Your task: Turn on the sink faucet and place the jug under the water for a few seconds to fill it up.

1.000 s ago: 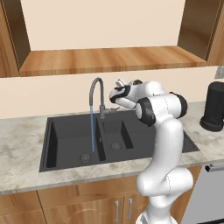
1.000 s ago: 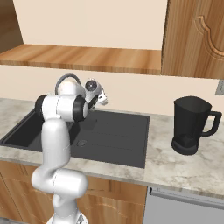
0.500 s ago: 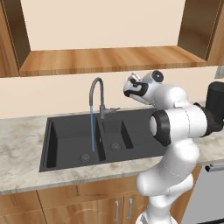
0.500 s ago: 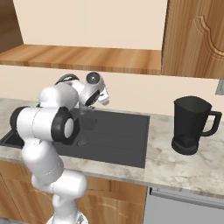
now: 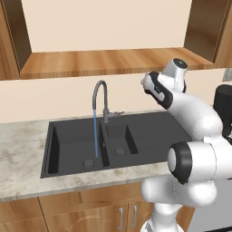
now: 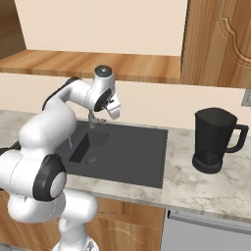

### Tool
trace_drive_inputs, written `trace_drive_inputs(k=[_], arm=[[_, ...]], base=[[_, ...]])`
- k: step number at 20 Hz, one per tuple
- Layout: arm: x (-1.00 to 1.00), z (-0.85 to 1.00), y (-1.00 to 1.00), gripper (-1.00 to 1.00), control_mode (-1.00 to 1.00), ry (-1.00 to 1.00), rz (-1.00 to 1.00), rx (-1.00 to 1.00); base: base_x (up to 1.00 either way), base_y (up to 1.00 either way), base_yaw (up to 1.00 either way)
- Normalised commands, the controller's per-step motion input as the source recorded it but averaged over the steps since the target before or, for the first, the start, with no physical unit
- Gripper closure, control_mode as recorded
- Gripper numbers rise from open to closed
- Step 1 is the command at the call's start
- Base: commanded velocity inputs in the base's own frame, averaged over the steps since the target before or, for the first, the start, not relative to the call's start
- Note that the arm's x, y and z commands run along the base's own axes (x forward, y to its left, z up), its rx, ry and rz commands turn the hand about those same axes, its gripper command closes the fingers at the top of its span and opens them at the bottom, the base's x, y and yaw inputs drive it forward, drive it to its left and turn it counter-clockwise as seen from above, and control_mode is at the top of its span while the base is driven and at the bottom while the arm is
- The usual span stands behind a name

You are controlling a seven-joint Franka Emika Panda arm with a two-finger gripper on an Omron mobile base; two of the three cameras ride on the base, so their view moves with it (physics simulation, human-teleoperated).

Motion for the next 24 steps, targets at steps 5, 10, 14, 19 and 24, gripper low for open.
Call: trace_drive_inputs(k=[5, 10, 14, 19, 24], arm=[[-1.00, 0.57, 0.00, -1.00, -1.00, 0.40, 0.21, -0.04], [-1.00, -0.23, 0.04, -1.00, -1.00, 0.15, 0.29, -0.18], [-1.00, -0.93, 0.04, -1.00, -1.00, -0.11, 0.25, -0.19], [-1.00, -0.40, 0.01, -1.00, -1.00, -0.48, 0.26, -0.13], [-0.07, 0.00, 0.00, -1.00, -1.00, -0.06, 0.01, -0.01]], base=[[0.00, 0.00, 0.00], [0.00, 0.00, 0.00], [0.00, 0.00, 0.00], [0.00, 0.00, 0.00], [0.00, 0.00, 0.00]])
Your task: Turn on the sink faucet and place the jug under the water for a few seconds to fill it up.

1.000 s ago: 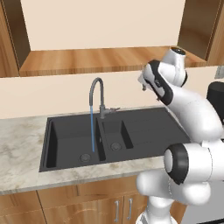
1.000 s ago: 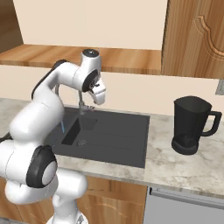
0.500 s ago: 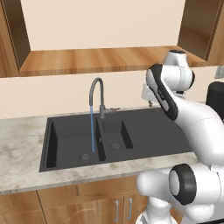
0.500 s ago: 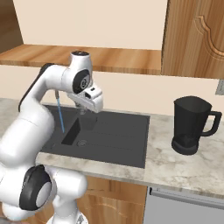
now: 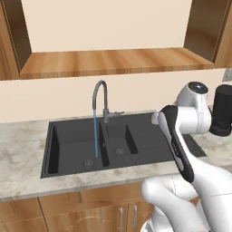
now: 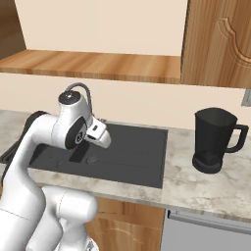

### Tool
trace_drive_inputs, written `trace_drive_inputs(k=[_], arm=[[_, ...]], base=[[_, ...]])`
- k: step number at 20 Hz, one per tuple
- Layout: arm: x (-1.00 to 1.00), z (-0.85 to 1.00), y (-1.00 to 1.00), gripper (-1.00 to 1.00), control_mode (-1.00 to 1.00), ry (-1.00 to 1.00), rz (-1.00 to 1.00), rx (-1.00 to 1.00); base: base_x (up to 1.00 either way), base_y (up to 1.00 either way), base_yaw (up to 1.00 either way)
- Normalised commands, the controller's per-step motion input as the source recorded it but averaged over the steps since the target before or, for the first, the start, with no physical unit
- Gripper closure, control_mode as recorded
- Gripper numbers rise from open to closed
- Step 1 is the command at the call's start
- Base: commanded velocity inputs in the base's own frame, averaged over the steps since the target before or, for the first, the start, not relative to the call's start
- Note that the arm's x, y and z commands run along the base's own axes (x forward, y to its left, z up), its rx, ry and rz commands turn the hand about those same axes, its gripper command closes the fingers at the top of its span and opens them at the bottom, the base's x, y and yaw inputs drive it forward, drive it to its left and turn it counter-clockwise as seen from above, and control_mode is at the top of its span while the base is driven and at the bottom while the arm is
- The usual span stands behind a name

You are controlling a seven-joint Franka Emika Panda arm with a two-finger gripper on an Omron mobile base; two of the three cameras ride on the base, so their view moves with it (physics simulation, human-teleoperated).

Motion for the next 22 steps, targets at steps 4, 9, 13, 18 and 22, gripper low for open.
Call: trace_drive_inputs(k=[4, 9, 13, 18, 22], arm=[[-0.29, -0.01, 0.00, -1.00, -1.00, 0.00, 0.00, 0.00], [-0.62, -0.01, -0.43, -1.00, -1.00, 0.00, 0.00, 0.00], [-0.19, 0.00, -0.94, -1.00, -1.00, 0.00, 0.00, 0.02], [-0.02, 0.00, -0.61, -1.00, -1.00, 0.00, 0.00, 0.03], [0.00, 0.00, 0.00, -1.00, -1.00, 0.00, 0.00, 0.00]], base=[[0.00, 0.00, 0.00], [0.00, 0.00, 0.00], [0.00, 0.00, 0.00], [0.00, 0.00, 0.00], [0.00, 0.00, 0.00]])
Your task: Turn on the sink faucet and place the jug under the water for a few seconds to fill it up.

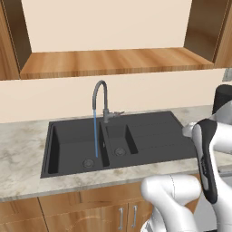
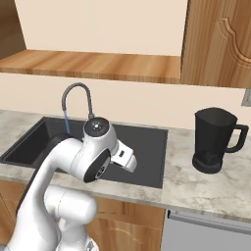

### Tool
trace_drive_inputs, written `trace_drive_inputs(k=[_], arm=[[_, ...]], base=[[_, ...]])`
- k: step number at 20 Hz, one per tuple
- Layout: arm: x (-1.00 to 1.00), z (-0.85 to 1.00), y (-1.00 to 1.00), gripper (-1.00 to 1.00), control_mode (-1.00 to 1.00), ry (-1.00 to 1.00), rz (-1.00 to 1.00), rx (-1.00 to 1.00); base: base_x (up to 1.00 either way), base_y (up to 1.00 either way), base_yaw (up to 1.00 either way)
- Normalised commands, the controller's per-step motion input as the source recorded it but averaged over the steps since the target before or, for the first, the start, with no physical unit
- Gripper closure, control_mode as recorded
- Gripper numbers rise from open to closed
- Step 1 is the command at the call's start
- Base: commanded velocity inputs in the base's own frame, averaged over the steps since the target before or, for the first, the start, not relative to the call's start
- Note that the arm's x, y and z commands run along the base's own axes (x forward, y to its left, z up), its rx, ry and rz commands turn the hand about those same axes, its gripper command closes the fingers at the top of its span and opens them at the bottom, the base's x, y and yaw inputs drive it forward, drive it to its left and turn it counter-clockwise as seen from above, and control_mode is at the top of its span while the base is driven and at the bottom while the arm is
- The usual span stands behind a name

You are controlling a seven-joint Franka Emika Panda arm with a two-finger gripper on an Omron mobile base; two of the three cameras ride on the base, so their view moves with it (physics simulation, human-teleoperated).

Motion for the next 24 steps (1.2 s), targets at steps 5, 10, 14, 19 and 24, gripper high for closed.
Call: trace_drive_inputs(k=[5, 10, 14, 19, 24], arm=[[0.00, 0.00, 0.00, -1.00, -1.00, 0.00, 0.00, 0.00], [0.00, 0.00, 0.00, -1.00, -1.00, 0.00, 0.00, 0.00], [-0.01, 0.00, -0.01, -1.00, -1.00, 0.00, 0.00, 0.00], [-0.12, 0.00, -0.12, -1.00, 1.00, 0.00, 0.00, 0.00], [0.00, 0.00, 0.00, -1.00, 1.00, 0.00, 0.00, 0.00]], base=[[0.00, 0.00, 0.00], [0.00, 0.00, 0.00], [0.00, 0.00, 0.00], [-0.30, -0.43, 0.00], [-0.35, -0.99, 0.00]])
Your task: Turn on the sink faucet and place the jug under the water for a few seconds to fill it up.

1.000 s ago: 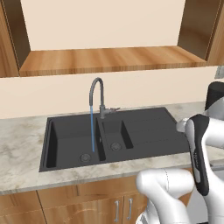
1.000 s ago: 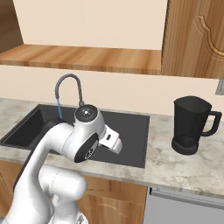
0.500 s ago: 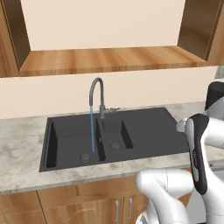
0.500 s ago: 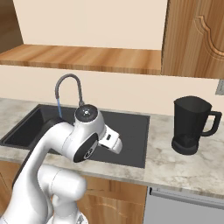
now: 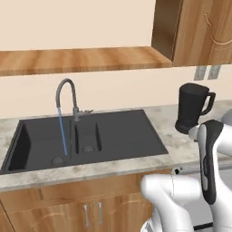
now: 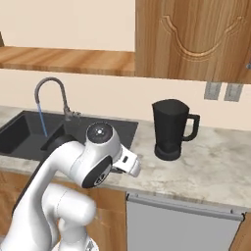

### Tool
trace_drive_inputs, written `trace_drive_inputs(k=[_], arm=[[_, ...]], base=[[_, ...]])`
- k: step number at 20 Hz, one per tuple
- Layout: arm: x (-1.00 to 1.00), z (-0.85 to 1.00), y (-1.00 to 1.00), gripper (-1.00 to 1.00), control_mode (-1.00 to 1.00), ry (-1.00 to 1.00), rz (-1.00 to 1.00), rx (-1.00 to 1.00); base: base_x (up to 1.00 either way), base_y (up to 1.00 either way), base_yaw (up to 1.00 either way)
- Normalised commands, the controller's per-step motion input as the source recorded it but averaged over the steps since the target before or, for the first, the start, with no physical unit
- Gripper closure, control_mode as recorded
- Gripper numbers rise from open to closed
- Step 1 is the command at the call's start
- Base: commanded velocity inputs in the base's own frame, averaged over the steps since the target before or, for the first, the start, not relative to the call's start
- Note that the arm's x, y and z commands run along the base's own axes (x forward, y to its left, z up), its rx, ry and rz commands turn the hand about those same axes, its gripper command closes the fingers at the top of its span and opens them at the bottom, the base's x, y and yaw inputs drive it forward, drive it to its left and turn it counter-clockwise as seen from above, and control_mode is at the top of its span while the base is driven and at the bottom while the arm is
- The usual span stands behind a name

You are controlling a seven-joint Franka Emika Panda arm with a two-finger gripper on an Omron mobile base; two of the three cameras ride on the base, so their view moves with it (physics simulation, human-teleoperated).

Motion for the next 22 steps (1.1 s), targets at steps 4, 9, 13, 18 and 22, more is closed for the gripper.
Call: trace_drive_inputs(k=[4, 9, 13, 18, 22], arm=[[0.00, 0.00, 0.00, -1.00, 1.00, 0.00, 0.00, 0.00], [0.00, 0.00, 0.00, -1.00, 1.00, 0.00, 0.00, 0.00], [0.00, 0.00, 0.00, -1.00, 1.00, 0.00, 0.00, 0.00], [0.06, 0.00, -0.10, -1.00, -1.00, 0.00, 0.01, 0.00], [0.22, 0.08, -0.06, -1.00, -1.00, -0.04, 0.12, 0.00]], base=[[-0.02, -1.00, 0.00], [0.00, -0.88, 0.00], [0.02, -0.63, 0.02], [0.06, -0.21, 0.03], [0.00, 0.00, 0.00]])
